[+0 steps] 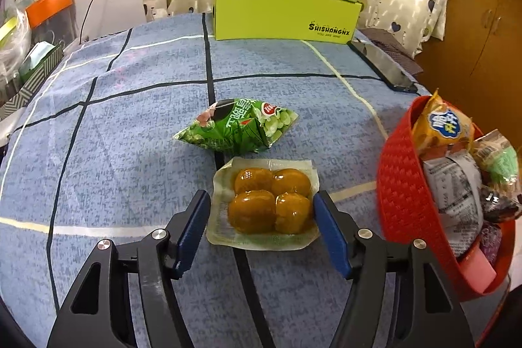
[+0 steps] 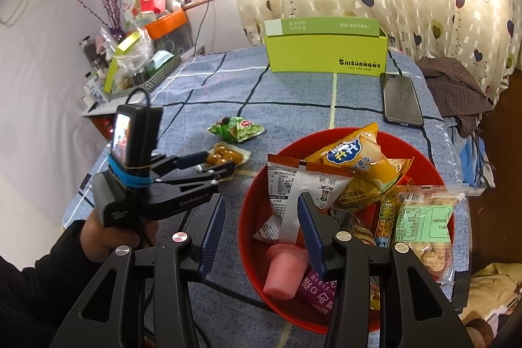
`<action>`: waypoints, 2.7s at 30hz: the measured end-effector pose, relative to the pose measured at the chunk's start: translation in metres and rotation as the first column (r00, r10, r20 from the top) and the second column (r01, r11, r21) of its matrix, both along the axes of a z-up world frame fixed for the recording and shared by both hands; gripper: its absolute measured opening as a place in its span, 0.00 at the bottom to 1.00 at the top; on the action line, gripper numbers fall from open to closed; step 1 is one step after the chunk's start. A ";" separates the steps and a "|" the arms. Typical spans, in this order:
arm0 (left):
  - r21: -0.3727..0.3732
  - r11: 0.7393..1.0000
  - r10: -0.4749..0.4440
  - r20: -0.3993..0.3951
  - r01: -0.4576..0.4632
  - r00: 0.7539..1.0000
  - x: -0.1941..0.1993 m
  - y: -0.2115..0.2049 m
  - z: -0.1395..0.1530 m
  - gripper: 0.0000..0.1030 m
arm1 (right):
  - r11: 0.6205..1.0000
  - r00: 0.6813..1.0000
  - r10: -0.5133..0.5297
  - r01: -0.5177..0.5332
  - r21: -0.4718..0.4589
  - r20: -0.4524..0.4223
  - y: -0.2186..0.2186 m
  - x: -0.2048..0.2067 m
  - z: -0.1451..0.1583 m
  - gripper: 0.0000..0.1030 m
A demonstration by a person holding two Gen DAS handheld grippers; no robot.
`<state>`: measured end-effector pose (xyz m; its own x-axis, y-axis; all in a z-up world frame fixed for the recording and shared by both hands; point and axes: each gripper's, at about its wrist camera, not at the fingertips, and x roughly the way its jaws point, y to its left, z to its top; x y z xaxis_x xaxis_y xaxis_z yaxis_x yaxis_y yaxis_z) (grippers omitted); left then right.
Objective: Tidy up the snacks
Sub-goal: 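Move the left tool to the tray of orange cakes and grasp it, then grasp the green snack bag with the right tool while the left tool holds the tray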
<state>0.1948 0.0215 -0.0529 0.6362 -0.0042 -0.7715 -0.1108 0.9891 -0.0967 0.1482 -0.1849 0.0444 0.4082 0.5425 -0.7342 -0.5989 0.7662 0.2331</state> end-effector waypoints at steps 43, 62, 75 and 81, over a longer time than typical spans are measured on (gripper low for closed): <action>-0.217 0.975 0.079 0.158 -0.044 0.984 -0.081 0.084 0.023 0.50 | 0.805 0.917 0.396 -0.372 -0.462 -0.048 0.172 0.075 -0.032 0.56; -0.293 0.955 0.101 0.159 -0.050 0.982 -0.086 0.101 0.013 0.50 | 0.694 0.877 0.447 -0.466 -0.549 -0.179 0.235 0.120 -0.082 0.57; -0.319 0.945 0.126 0.146 -0.074 0.981 -0.086 0.108 0.006 0.50 | 0.783 0.928 0.348 -0.366 -0.502 -0.134 0.225 0.117 -0.075 0.36; -0.310 0.947 0.138 0.147 -0.087 0.979 -0.088 0.109 0.009 0.50 | 0.855 0.943 0.322 -0.326 -0.403 -0.079 0.207 0.090 -0.035 0.36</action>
<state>0.1065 0.1303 -0.0439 0.7639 -0.1402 -0.6300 -0.1773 0.8930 -0.4137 0.2377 0.0220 0.0090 0.2539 0.2978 -0.9202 -0.8292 0.5569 -0.0486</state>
